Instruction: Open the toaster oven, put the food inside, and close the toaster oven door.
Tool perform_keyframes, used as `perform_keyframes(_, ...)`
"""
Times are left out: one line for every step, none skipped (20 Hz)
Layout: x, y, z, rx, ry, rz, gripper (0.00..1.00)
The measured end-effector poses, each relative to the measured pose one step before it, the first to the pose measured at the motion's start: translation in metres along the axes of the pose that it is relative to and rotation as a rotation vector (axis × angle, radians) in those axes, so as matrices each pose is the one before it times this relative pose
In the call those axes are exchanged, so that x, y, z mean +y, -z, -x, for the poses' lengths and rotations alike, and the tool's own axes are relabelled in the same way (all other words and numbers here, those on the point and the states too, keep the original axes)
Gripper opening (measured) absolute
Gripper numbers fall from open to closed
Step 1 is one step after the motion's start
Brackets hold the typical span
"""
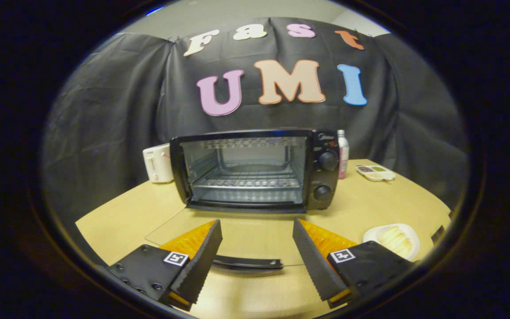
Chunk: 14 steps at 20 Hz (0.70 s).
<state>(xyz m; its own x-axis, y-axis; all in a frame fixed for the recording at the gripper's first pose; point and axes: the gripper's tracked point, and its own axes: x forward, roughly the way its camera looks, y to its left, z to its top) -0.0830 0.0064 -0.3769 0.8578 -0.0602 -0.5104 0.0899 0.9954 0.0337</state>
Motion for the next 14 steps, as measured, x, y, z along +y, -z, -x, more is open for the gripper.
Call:
perform_keyframes(-0.01828, -0.00701, 0.00232, -0.01942, 0.04040, -0.00175, 1.00)
perform_keyframes(-0.01914, -0.00672, 0.00028, -0.01658, 0.04224, -0.00184, 1.00)
perform_keyframes(-0.01824, -0.00350, 0.00023, -0.01003, 0.04026, -0.00357, 1.00)
perform_keyframes(-0.01842, -0.00190, -0.00001, -0.00520, 0.03987, -0.00122, 1.00)
perform_keyframes(-0.01882, -0.00038, 0.00033, -0.00271, 0.03801, -0.00119, 1.00)
perform_keyframes(-0.01752, -0.00022, -0.00119, 0.00217, 0.03691, -0.00175, 1.00)
perform_keyframes(-0.01818, 0.00146, -0.00201, 0.00478, 0.03890, -0.00626, 1.00)
perform_keyframes(-0.01687, 0.00190, -0.00131, 0.00577, 0.03253, -0.01103, 1.00)
perform_keyframes(-0.01477, 0.00285, -0.00262, 0.00822, 0.02873, -0.01219, 1.00)
perform_keyframes(-0.01353, 0.00286, -0.00242, 0.01033, 0.02823, -0.00798, 1.00)
perform_keyframes(-0.01177, 0.00474, -0.00193, 0.01143, 0.02348, -0.00151, 1.00)
perform_keyframes(-0.00930, 0.00353, -0.00267, 0.01107, 0.01869, 0.00323, 1.00)
perform_keyframes(-0.00835, 0.00580, -0.00204, 0.01434, 0.01381, 0.00554, 1.00)
perform_keyframes(-0.00605, 0.00473, -0.00185, 0.01317, 0.01113, 0.00227, 1.00)
